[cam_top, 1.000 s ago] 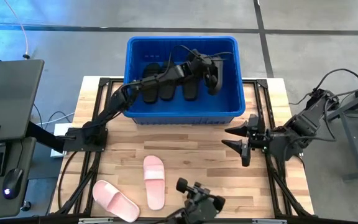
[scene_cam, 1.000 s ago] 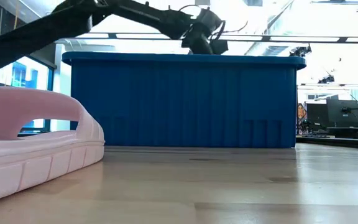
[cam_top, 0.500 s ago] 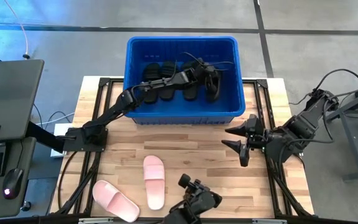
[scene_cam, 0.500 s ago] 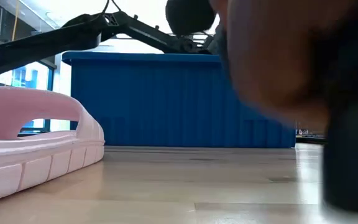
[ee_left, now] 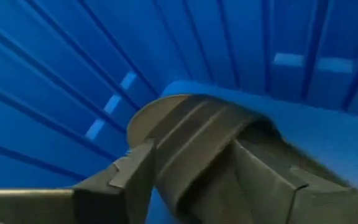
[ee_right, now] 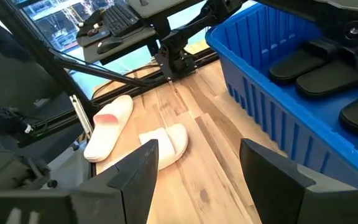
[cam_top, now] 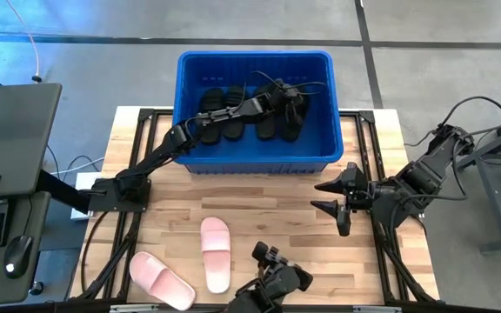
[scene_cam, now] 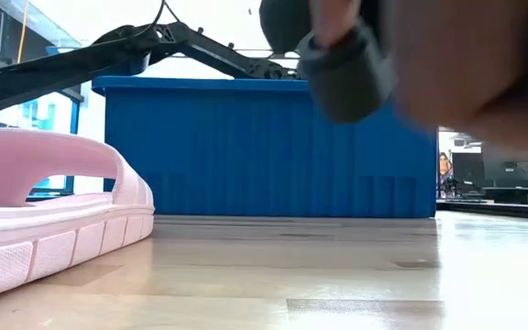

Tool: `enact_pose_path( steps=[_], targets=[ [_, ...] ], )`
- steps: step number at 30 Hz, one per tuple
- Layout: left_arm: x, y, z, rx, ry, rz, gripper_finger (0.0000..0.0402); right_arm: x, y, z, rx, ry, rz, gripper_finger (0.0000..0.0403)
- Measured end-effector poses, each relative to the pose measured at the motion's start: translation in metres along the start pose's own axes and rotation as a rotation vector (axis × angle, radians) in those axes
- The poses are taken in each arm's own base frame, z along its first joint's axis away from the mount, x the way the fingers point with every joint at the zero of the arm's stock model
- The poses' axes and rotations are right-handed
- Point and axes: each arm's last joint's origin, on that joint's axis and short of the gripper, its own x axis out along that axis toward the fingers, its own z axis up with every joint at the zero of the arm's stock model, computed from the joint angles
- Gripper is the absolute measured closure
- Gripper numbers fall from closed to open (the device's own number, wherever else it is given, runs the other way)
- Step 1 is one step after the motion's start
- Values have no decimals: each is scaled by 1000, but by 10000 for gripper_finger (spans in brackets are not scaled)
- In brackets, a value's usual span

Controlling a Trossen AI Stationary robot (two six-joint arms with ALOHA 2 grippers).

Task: Pick and place slides into bin
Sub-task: Put the black slide into the blue bin, then put the pink slide into the blue bin

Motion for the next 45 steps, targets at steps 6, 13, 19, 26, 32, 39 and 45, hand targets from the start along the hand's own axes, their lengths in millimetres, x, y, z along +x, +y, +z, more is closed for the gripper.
enact_pose_path(
  steps=[6, 13, 19, 26, 32, 39, 45],
  targets=[
    [-19, -6, 20, 8, -73, -94, 173, 0, -1, -1, -11, 8, -7, 188],
    [-74, 3, 62, 99, -145, -111, 191, 0, -1, -1, -12, 10, -8, 188],
    [-155, 19, 96, 147, -157, -155, 199, 0, -3, -3, -25, 30, -17, 188],
    [-250, 34, 109, 219, -96, -238, 204, 2, -7, -10, -72, 66, -80, 188],
    [-306, 29, 98, 335, 31, -329, 217, 10, -1, -15, -104, 72, -104, 188],
    [-364, 11, 74, 415, 253, -462, 236, 18, 2, -20, -147, 65, -157, 188],
    [-409, -15, 67, 391, 272, -571, 253, 23, 4, -20, -182, 12, -214, 188]
  ],
)
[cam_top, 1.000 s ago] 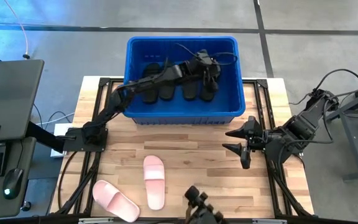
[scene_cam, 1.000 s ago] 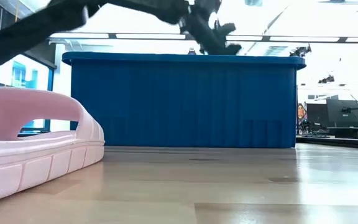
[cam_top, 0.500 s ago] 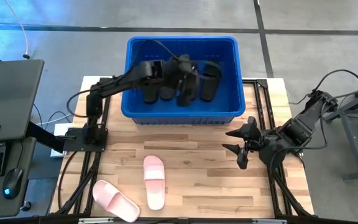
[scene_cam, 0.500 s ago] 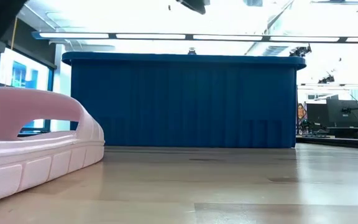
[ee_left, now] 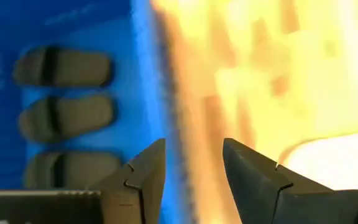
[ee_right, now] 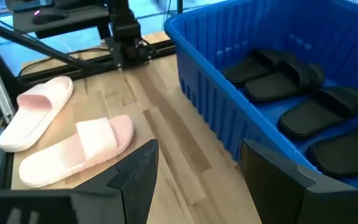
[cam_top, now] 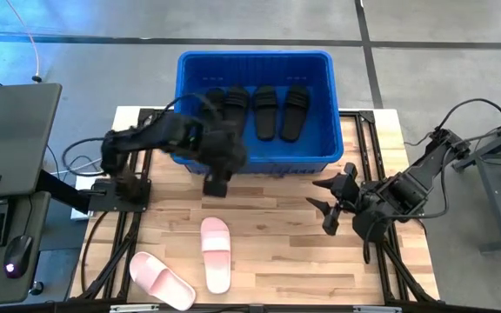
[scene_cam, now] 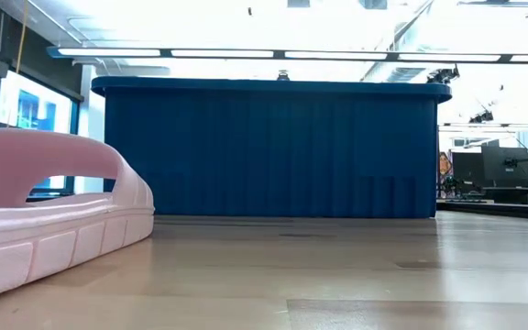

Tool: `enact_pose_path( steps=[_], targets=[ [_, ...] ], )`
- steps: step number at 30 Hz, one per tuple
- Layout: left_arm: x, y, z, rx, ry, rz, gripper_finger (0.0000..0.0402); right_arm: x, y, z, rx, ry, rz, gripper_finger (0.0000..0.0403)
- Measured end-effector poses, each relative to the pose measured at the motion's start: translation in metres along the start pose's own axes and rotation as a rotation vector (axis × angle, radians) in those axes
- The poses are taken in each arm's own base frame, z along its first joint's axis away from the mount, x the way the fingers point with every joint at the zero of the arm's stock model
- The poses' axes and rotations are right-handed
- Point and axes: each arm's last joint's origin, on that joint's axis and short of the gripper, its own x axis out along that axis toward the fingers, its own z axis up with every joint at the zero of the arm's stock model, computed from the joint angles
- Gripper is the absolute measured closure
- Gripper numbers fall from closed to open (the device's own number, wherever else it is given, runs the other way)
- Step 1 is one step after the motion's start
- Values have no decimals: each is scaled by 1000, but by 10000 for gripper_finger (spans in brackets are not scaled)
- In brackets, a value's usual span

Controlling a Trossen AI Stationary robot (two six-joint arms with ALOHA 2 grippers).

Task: Pick and place slides into bin
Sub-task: Put the pink slide into the blue bin

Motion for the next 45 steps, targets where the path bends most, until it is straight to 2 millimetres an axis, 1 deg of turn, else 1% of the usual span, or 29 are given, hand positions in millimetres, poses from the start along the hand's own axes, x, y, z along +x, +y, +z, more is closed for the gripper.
enact_pose_path(
  steps=[3, 6, 10, 14, 19, 27, 29, 35, 40, 45],
  targets=[
    [-18, -25, 0, -7, -48, -36, 263, 3, -1, 2, 14, 6, -1, 188],
    [-28, -49, 0, -11, -70, -56, 274, 7, -3, 3, 10, 18, -10, 188],
    [-51, -74, -7, -32, -124, -80, 289, 17, -2, 8, -4, 24, -2, 188],
    [-61, -99, -11, -83, -143, -91, 300, 31, 4, 14, -56, 31, 47, 188],
    [-79, -123, -19, -159, -186, -103, 309, 53, 8, 20, -119, 38, 94, 188],
    [-98, -161, -32, -324, -203, -184, 312, 87, 12, 26, -137, 88, 234, 188],
    [-99, -172, -33, -366, -192, -204, 312, 95, 16, 24, -148, 120, 279, 188],
    [-96, -215, -39, -471, -122, -269, 312, 116, 29, 17, -115, 181, 377, 188],
    [-84, -258, -44, -498, -27, -295, 312, 126, 42, 11, -35, 194, 419, 188],
    [-70, -299, -53, -477, 82, -313, 312, 132, 61, 1, -34, 187, 442, 188]
  ],
)
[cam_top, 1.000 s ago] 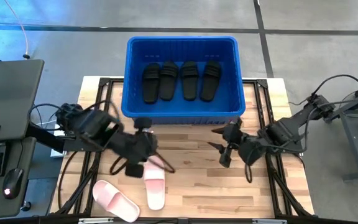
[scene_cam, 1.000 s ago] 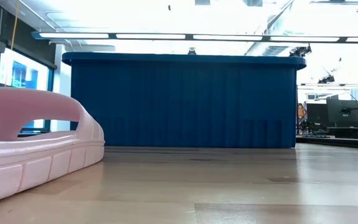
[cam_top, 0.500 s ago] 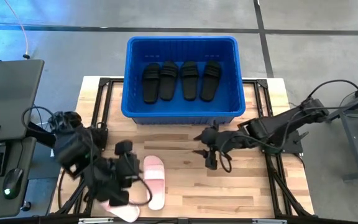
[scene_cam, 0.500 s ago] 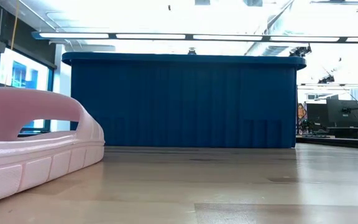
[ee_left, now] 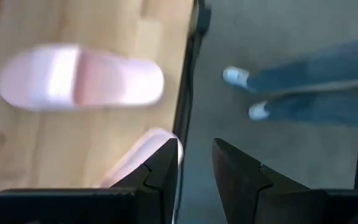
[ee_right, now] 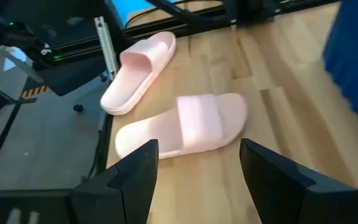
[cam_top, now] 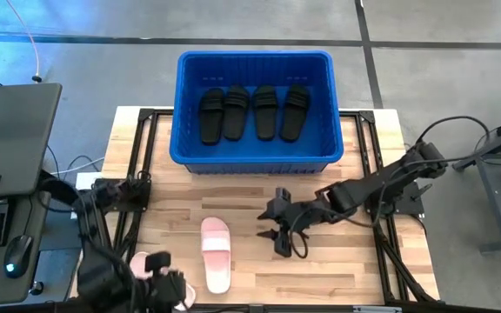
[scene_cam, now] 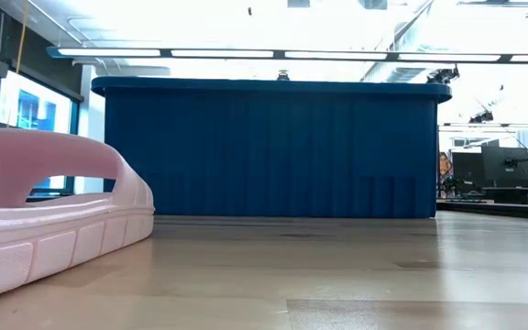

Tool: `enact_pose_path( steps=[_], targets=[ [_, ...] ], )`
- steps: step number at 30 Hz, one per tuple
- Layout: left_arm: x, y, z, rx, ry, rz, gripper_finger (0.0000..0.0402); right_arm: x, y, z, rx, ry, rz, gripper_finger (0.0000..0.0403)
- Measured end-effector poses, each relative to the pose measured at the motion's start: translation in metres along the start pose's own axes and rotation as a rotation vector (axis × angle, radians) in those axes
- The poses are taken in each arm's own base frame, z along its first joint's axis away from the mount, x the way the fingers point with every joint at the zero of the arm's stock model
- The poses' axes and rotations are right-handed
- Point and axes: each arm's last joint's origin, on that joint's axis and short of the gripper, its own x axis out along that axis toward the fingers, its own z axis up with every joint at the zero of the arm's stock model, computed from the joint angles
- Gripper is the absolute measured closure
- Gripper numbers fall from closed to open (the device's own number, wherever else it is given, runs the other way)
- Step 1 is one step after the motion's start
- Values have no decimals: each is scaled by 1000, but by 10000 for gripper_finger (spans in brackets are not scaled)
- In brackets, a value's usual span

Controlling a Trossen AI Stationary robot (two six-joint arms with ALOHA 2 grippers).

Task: Pick and place slides into bin
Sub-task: Put the pink slide into the blue bin

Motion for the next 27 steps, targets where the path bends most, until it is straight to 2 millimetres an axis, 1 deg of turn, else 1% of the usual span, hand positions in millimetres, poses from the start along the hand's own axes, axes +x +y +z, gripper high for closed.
enact_pose_path(
  steps=[5, 10, 14, 20, 23, 27],
  targets=[
    [25, -22, -24, 6, 83, 30, 312, 16, 15, -13, -22, 28, 26, 188],
    [43, -34, -39, -63, 118, 67, 312, 25, 25, -24, -55, 57, 39, 188],
    [54, -40, -46, -111, 133, 93, 312, 30, 28, -29, -107, 69, 44, 188],
    [74, -46, -51, -188, 147, 144, 312, 41, 31, -36, -126, 92, 42, 188],
    [86, -49, -54, -222, 149, 172, 312, 52, 34, -41, -123, 107, 82, 188],
    [101, -53, -58, -303, 146, 212, 312, 73, 41, -47, -161, 53, 125, 188]
  ],
)
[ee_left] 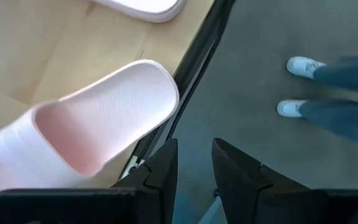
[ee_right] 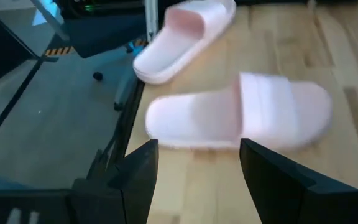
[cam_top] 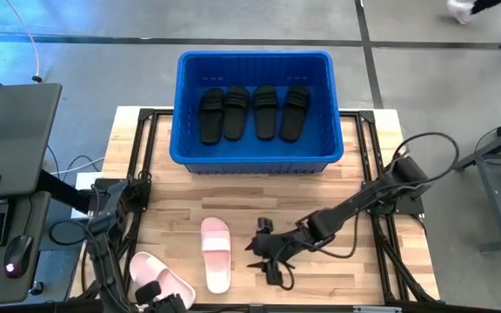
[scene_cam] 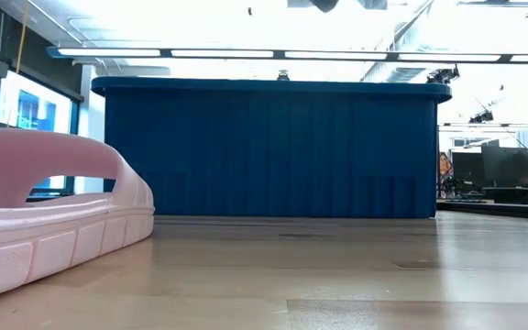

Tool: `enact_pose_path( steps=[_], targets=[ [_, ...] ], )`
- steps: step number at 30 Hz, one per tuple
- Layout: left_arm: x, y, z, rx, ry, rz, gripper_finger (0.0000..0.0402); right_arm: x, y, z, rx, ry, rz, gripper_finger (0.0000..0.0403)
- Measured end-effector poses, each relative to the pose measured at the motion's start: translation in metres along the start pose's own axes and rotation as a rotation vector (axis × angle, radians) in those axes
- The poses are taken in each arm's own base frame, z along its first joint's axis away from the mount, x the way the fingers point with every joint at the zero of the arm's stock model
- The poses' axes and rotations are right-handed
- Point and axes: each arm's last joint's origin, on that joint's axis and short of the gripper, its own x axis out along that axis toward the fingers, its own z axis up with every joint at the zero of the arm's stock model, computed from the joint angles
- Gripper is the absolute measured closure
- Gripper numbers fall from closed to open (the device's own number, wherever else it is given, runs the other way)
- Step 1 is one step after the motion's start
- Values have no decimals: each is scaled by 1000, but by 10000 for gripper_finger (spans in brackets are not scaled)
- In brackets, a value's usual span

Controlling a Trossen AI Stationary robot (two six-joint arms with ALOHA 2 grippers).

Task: Pick and place slides into bin
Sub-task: Put the pink slide into the blue bin

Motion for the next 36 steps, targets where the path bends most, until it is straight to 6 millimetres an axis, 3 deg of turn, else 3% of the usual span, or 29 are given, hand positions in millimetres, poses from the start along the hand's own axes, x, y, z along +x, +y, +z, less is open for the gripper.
enact_pose_path(
  steps=[8, 16, 21, 28, 36],
  targets=[
    [7, -3, -1, -100, -3, 17, 312, 51, 1, -18, -120, -101, -70, 188],
    [7, -3, -1, -102, -5, 16, 312, 88, -5, -35, -310, -176, -131, 188],
    [7, -3, -1, -107, -4, 16, 312, 101, -13, -41, -355, -185, -188, 188],
    [7, -3, -1, -107, -2, 17, 312, 119, -39, -50, -298, -144, -174, 188],
    [7, -3, -1, -108, -2, 17, 312, 123, -50, -49, -292, -151, -197, 188]
  ],
)
